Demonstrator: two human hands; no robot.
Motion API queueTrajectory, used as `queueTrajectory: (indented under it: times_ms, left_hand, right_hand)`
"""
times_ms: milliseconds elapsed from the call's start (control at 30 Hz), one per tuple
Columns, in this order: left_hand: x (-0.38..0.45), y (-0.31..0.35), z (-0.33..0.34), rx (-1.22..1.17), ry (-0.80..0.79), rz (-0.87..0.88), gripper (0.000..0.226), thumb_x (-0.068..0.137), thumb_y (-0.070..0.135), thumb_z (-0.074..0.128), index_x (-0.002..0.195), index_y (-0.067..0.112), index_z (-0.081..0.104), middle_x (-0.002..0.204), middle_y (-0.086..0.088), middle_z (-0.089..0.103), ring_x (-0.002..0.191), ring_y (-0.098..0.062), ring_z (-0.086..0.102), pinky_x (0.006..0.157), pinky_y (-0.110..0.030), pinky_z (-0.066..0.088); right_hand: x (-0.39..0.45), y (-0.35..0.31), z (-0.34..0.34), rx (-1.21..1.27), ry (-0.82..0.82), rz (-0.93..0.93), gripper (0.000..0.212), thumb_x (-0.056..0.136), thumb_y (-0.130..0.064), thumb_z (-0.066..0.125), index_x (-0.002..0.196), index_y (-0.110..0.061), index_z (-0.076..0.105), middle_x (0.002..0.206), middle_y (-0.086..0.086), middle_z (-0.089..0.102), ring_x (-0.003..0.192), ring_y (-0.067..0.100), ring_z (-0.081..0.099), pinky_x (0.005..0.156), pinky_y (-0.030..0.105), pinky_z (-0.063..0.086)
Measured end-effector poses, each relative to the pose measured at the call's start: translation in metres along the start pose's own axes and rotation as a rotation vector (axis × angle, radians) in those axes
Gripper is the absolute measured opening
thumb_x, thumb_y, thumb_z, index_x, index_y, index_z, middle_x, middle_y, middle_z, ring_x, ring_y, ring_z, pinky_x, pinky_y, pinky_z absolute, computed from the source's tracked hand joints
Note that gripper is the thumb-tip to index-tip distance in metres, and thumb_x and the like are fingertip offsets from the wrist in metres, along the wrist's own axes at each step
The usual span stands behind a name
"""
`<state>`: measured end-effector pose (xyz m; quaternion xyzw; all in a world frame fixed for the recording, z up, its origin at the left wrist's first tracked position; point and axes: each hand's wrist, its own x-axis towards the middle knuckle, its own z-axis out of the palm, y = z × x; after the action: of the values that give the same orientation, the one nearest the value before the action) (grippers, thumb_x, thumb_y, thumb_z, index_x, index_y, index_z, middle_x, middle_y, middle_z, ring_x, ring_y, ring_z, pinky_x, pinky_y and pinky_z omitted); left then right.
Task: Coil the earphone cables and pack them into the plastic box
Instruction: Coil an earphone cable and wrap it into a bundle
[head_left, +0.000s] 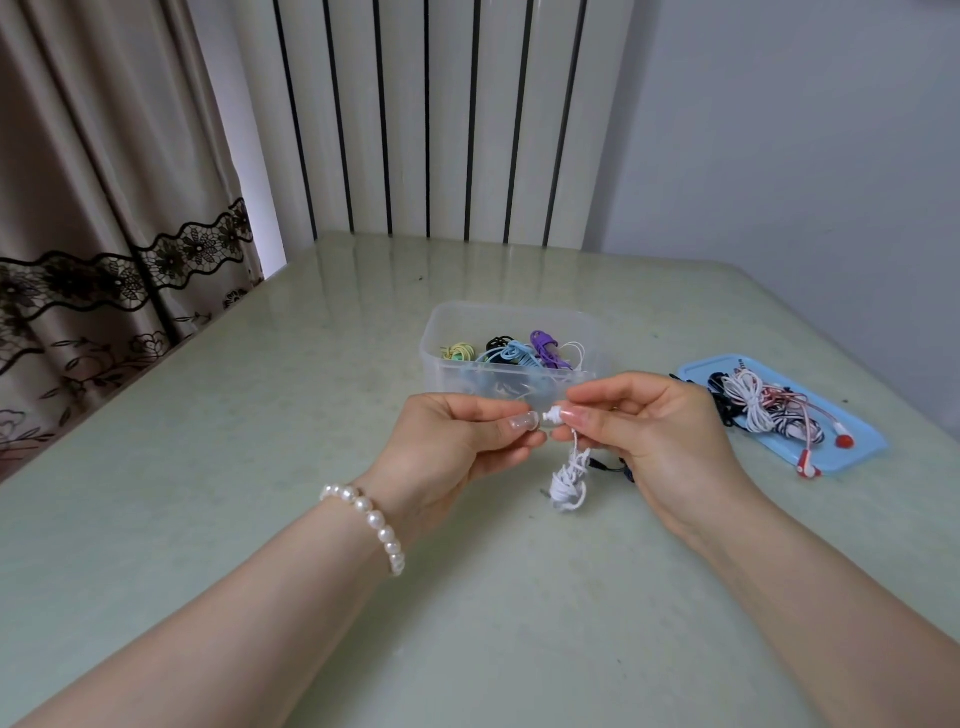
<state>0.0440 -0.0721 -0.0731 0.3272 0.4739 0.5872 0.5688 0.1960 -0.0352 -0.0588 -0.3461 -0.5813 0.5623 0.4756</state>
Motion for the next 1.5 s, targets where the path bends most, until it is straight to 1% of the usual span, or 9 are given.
queueTrajectory:
  times_ms: [300, 433, 567, 767, 967, 1133, 1333, 1400, 1500]
  left_hand:
    - [0.0, -0.002, 0.004, -0.009, -0.001, 0.015, 0.011, 0.076, -0.012, 0.059, 0.078, -0.004, 0.067, 0.07, -0.014, 0.071, 0.064, -0.018, 0.069, 0.062, -0.021, 0.057]
    - [-0.001, -0.003, 0.004, -0.009, 0.001, 0.018, 0.011, 0.077, -0.012, 0.059, 0.079, -0.005, 0.067, 0.068, -0.013, 0.071, 0.062, -0.017, 0.069, 0.06, -0.02, 0.056]
    - [-0.002, -0.003, 0.005, -0.012, -0.001, 0.018, 0.01, 0.077, -0.012, 0.059, 0.08, -0.005, 0.066, 0.07, -0.014, 0.071, 0.063, -0.017, 0.069, 0.061, -0.021, 0.057]
    - [-0.002, -0.003, 0.005, -0.01, -0.004, 0.02, 0.009, 0.078, -0.011, 0.059, 0.08, -0.005, 0.066, 0.07, -0.015, 0.07, 0.063, -0.018, 0.069, 0.061, -0.022, 0.057]
    - [-0.003, -0.003, 0.006, 0.006, -0.011, 0.015, 0.01, 0.078, -0.011, 0.059, 0.08, -0.005, 0.066, 0.069, -0.015, 0.07, 0.064, -0.019, 0.07, 0.062, -0.023, 0.058]
    - [-0.004, -0.002, 0.006, 0.022, -0.016, 0.018, 0.01, 0.078, -0.011, 0.058, 0.077, -0.005, 0.066, 0.069, -0.014, 0.07, 0.064, -0.019, 0.07, 0.065, -0.024, 0.057]
    - [-0.004, -0.003, 0.007, 0.022, -0.026, 0.008, 0.01, 0.078, -0.01, 0.059, 0.077, -0.004, 0.067, 0.073, -0.016, 0.071, 0.067, -0.02, 0.07, 0.065, -0.024, 0.058]
    - [-0.004, -0.003, 0.008, -0.03, -0.037, -0.02, 0.01, 0.08, -0.01, 0.057, 0.081, -0.005, 0.067, 0.076, -0.017, 0.071, 0.068, -0.02, 0.071, 0.065, -0.024, 0.058]
    - [-0.005, -0.003, 0.009, -0.166, -0.05, -0.093, 0.012, 0.084, -0.008, 0.052, 0.087, -0.005, 0.064, 0.08, -0.018, 0.071, 0.07, -0.021, 0.071, 0.067, -0.026, 0.058]
  right_hand:
    - [-0.001, 0.0, 0.003, -0.14, 0.036, -0.104, 0.016, 0.066, 0.014, 0.07, 0.066, -0.002, 0.065, 0.057, 0.003, 0.067, 0.048, 0.011, 0.063, 0.048, 0.012, 0.045]
    - [-0.001, 0.002, 0.002, -0.17, 0.031, -0.113, 0.019, 0.065, 0.013, 0.071, 0.064, -0.005, 0.065, 0.057, 0.003, 0.067, 0.05, 0.014, 0.064, 0.053, 0.016, 0.05]
    - [0.001, 0.005, 0.002, -0.213, 0.064, -0.119, 0.022, 0.064, 0.012, 0.072, 0.062, -0.009, 0.066, 0.06, 0.008, 0.068, 0.055, 0.019, 0.064, 0.062, 0.026, 0.054]
    - [0.001, 0.006, 0.002, -0.25, 0.071, -0.119, 0.023, 0.064, 0.01, 0.074, 0.061, -0.011, 0.066, 0.052, -0.003, 0.065, 0.049, 0.007, 0.057, 0.053, 0.013, 0.048]
    - [0.001, 0.005, 0.001, -0.278, 0.077, -0.104, 0.021, 0.064, 0.008, 0.075, 0.06, -0.01, 0.066, 0.057, 0.01, 0.064, 0.052, 0.014, 0.056, 0.052, 0.016, 0.047]
    - [0.002, 0.005, 0.001, -0.298, 0.089, -0.09, 0.023, 0.063, 0.009, 0.075, 0.059, -0.011, 0.066, 0.049, -0.003, 0.063, 0.05, 0.011, 0.057, 0.052, 0.015, 0.048]
    - [0.003, 0.01, 0.002, -0.348, 0.139, -0.115, 0.028, 0.063, 0.007, 0.077, 0.055, -0.017, 0.065, 0.048, -0.004, 0.062, 0.049, 0.011, 0.057, 0.052, 0.017, 0.048]
    - [0.003, 0.012, 0.003, -0.361, 0.162, -0.153, 0.03, 0.064, 0.006, 0.077, 0.055, -0.019, 0.064, 0.049, -0.006, 0.064, 0.05, 0.009, 0.058, 0.056, 0.018, 0.049]
    - [0.0, 0.014, 0.005, -0.388, 0.17, -0.23, 0.03, 0.067, 0.005, 0.074, 0.057, -0.021, 0.064, 0.054, -0.011, 0.066, 0.051, 0.002, 0.059, 0.056, 0.012, 0.046]
